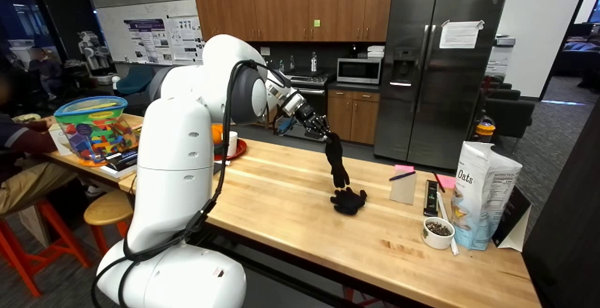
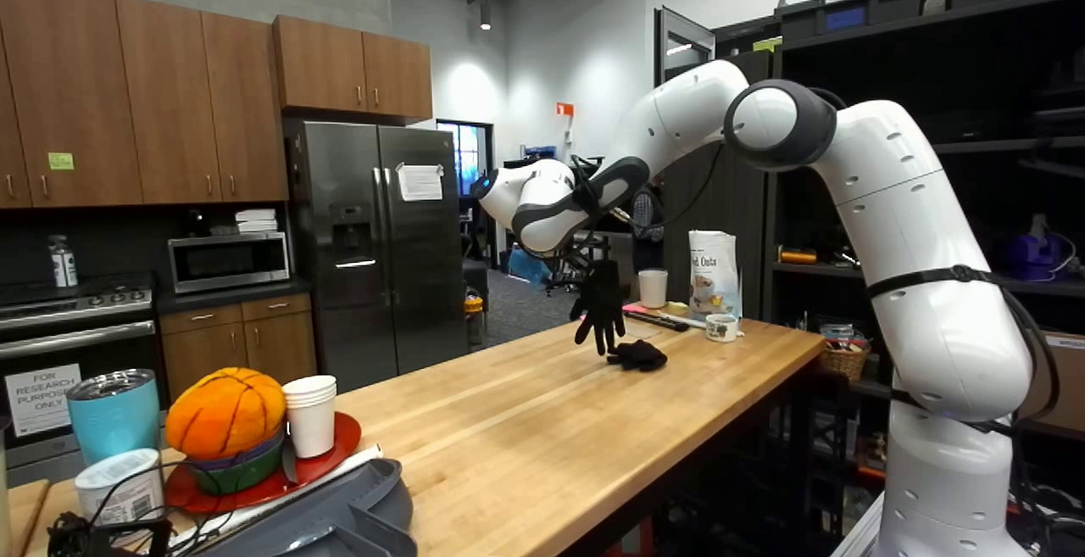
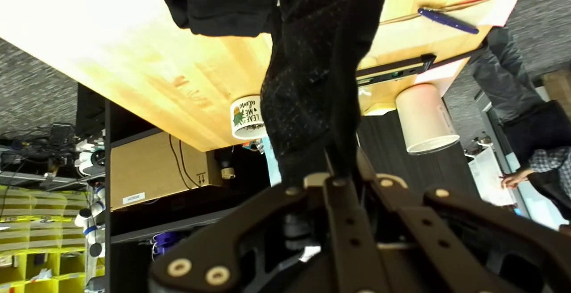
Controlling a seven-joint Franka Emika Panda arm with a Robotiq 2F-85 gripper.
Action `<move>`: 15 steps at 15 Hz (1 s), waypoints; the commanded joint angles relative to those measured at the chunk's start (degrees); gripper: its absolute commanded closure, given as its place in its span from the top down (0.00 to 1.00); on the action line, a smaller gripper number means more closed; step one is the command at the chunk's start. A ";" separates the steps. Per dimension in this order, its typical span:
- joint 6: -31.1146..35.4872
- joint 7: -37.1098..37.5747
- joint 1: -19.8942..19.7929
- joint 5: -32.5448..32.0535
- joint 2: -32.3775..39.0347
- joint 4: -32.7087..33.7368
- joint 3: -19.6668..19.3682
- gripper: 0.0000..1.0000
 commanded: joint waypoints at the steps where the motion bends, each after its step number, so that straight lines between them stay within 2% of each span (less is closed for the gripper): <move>1: 2.80 -1.03 -0.02 -1.17 0.49 -1.02 -0.58 0.01; 15: 1.28 0.33 1.22 -0.79 -1.47 0.53 -0.84 0.01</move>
